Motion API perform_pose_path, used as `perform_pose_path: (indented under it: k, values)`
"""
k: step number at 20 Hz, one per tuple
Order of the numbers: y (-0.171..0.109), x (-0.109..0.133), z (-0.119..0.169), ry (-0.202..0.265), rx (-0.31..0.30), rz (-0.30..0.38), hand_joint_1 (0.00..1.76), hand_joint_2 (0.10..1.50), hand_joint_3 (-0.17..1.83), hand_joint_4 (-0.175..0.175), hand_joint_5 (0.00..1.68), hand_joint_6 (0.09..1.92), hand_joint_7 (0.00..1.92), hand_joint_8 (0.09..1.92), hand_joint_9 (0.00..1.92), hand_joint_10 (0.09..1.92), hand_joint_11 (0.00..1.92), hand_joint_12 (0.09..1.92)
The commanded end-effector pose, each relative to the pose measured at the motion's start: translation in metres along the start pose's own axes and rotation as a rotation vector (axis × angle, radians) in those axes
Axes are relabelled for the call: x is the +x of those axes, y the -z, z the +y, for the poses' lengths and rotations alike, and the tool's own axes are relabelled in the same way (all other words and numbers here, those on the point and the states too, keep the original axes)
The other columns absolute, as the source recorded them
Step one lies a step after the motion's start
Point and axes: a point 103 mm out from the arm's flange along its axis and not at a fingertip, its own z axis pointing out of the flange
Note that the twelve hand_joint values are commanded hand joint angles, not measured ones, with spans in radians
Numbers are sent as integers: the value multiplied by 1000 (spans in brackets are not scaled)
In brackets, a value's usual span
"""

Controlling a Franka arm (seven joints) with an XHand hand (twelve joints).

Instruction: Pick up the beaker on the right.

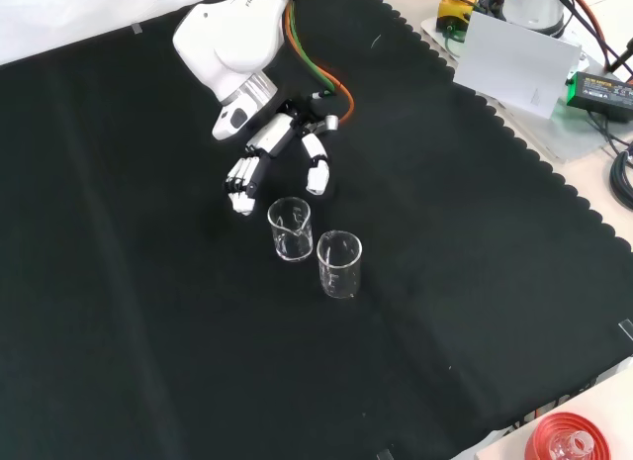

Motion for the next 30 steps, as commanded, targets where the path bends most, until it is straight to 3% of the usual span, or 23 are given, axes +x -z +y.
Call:
perform_pose_path:
  k: [1,8,16,30]
  values:
    - [-8,4,5,19,-3,14,804,510,667,-79,270,87,174,642,300,692,0,1127]
    - [-12,10,14,60,17,50,814,511,665,-78,284,87,204,649,318,690,0,1126]
    - [-14,7,21,72,71,54,821,512,661,-75,300,87,218,645,325,679,0,1105]
    - [-23,4,18,65,20,71,842,510,660,-72,339,87,281,645,363,670,0,1116]
